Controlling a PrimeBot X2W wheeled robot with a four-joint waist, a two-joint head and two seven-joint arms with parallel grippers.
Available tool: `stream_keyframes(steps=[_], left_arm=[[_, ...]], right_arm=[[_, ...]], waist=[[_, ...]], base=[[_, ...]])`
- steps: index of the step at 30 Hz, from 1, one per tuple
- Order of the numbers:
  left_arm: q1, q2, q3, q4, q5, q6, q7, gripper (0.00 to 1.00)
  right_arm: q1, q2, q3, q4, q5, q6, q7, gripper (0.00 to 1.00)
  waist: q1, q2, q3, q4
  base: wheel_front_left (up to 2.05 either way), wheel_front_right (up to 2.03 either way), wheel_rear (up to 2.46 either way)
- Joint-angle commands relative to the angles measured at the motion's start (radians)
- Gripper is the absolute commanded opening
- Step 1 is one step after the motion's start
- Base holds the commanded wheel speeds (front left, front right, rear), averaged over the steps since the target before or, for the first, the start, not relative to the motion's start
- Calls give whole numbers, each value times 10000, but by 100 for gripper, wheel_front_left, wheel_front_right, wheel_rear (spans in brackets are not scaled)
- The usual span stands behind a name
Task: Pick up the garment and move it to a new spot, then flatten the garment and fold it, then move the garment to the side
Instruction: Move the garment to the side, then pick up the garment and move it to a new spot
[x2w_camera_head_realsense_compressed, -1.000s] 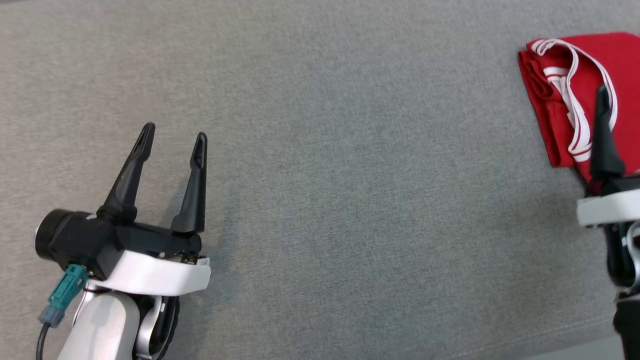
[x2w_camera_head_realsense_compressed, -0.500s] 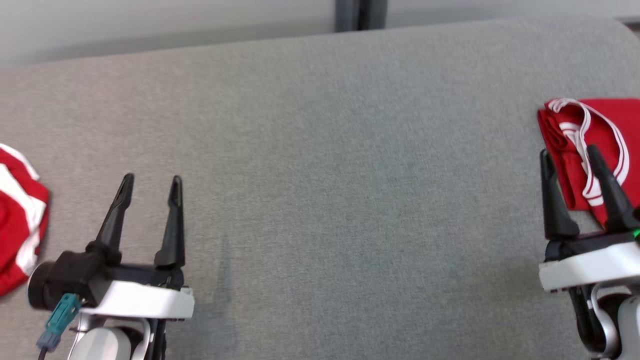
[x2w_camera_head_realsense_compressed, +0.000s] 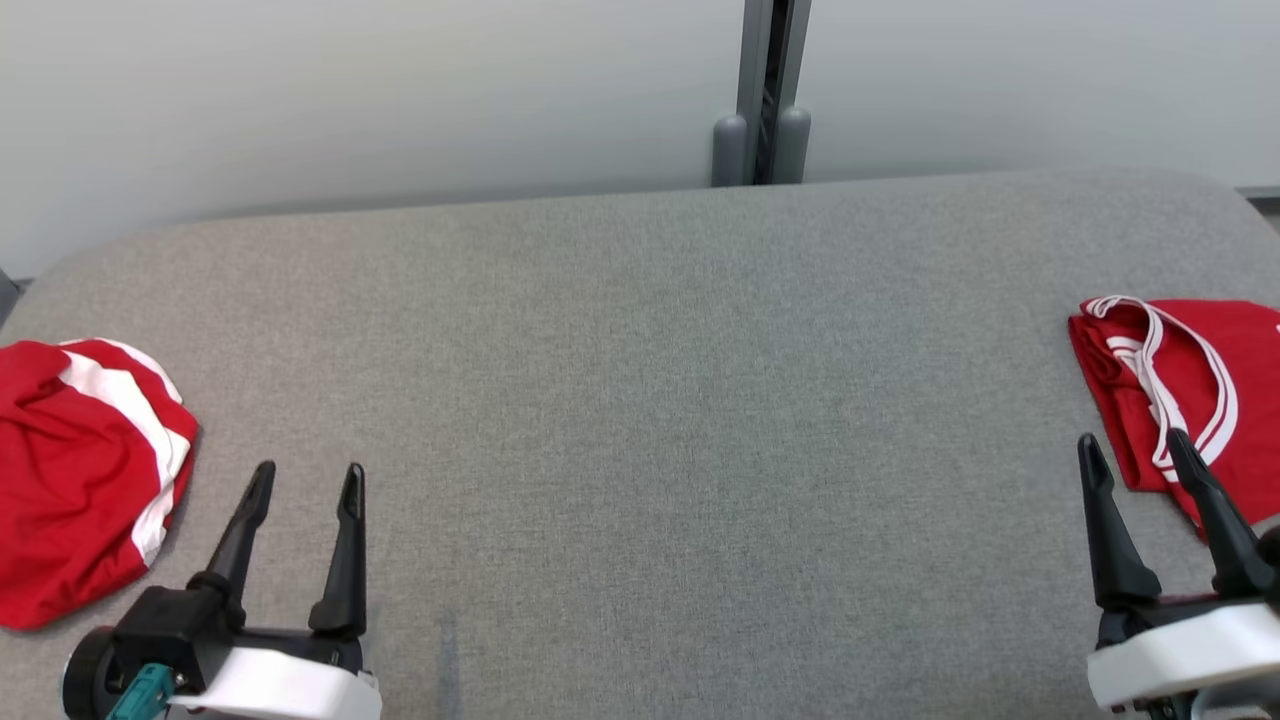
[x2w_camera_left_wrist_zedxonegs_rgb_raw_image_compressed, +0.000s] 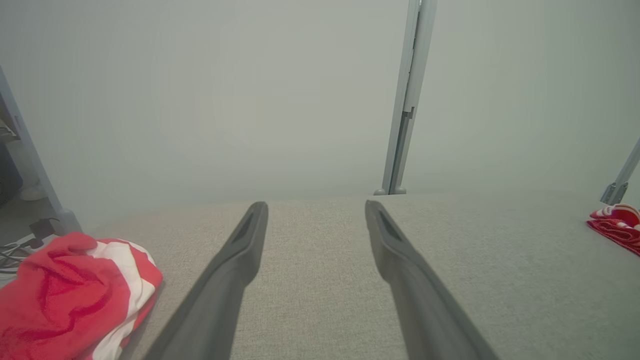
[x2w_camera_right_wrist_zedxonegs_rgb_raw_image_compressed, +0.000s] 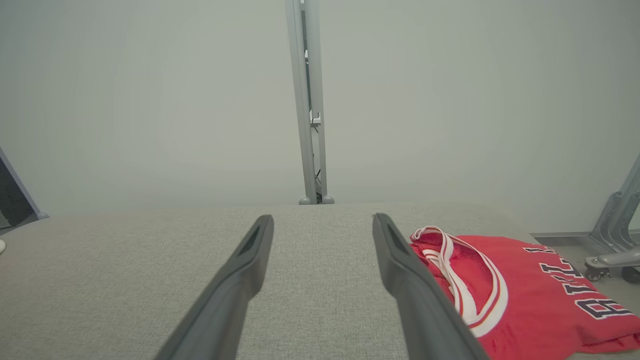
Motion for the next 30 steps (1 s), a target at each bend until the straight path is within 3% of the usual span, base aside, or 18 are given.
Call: stream_keyframes(steps=[1,11,30], left_arm=[[132,33,-4,-14,-17,20,29,100],[683,150,-41,-154,-174,216,452,100],[538,192,-107,-379,-231,365,567,100]], right_arm=[[181,0,-76,-86,49,-6,17,100],[1033,121,-300,-704,-5,-6,421,100],[1043,185,-337,-934,99,-7,549,100]], waist=[[0,0,-197,23],[0,0,-710,-21],[0,0,-602,23]], base=[[0,0,0],[0,0,0],[0,0,0]])
